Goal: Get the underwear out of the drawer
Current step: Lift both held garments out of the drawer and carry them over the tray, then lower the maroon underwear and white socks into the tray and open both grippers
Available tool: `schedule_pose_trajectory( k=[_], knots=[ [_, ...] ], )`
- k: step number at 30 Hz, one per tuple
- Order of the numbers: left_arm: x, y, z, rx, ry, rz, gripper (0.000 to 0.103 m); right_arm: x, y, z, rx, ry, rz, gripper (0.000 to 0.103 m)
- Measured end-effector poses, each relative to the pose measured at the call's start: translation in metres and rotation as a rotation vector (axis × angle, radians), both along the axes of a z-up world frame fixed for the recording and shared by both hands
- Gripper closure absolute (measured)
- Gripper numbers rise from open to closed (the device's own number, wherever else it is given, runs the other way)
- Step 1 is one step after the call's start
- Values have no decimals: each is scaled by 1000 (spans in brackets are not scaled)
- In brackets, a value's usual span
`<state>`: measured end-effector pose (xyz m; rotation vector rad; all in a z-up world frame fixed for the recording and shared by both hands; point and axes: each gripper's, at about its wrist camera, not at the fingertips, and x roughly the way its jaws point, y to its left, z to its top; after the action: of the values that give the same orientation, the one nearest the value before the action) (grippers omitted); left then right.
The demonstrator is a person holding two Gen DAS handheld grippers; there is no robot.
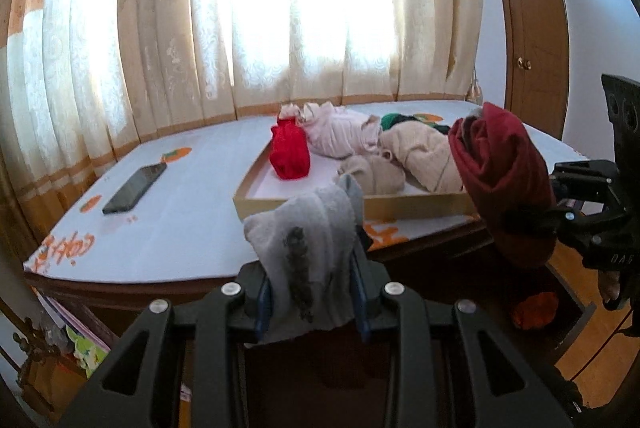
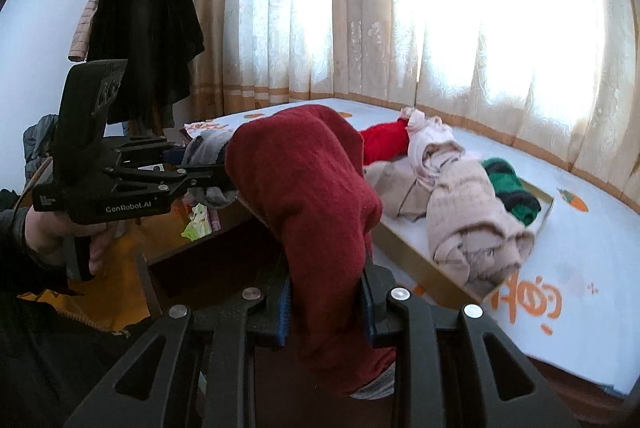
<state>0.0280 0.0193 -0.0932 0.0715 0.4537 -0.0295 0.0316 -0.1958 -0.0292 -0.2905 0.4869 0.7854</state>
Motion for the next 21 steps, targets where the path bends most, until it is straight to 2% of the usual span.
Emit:
schedule_pose_trajectory(
  k=[7,14,21],
  knots=[
    [16,10,18,33,-33,14,72,17,7,15,13,-2,-22,74],
    [45,17,29,52,-27,6,72,42,16,31,18,4,-56,74],
    [77,21,44,60,-17,-3,72,78,27,37,20,68,-99,74]
  ],
)
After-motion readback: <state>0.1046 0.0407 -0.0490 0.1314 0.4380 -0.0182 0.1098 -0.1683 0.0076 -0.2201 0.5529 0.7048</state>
